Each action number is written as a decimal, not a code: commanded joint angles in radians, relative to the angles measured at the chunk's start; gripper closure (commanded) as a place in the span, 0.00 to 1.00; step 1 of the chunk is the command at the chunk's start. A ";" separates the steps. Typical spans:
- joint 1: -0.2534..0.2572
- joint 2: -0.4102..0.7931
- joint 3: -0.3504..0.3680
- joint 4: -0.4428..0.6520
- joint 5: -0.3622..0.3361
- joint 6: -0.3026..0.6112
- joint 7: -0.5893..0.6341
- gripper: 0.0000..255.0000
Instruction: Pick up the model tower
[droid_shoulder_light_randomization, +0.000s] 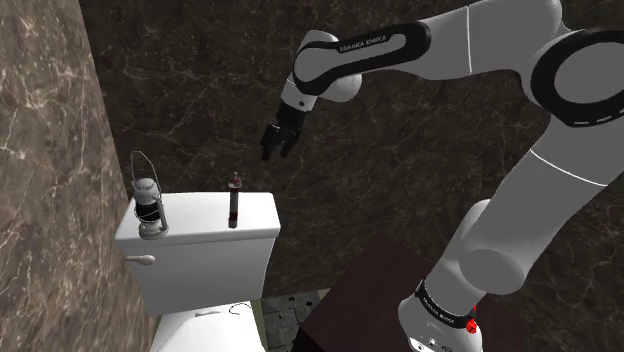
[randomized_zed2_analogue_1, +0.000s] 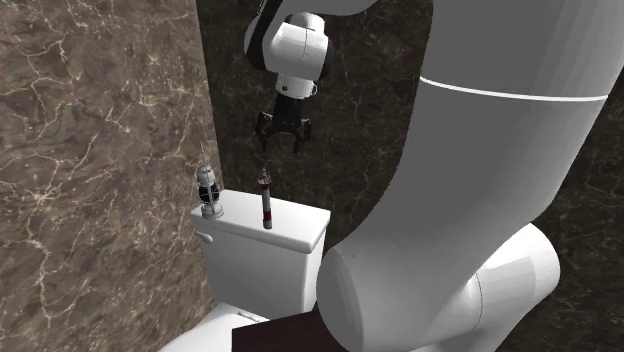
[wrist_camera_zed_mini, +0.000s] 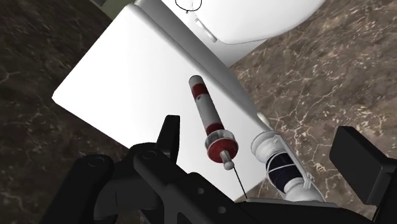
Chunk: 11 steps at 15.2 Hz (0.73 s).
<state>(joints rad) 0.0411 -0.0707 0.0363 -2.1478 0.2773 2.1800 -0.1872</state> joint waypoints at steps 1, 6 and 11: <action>0.002 0.079 -0.001 0.044 0.027 0.027 -0.023 0.00; 0.005 0.272 0.011 0.175 0.088 0.069 -0.066 0.00; 0.003 0.443 0.029 0.316 0.130 0.083 -0.092 0.00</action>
<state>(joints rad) 0.0441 0.3377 0.0614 -1.8605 0.4011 2.2593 -0.2754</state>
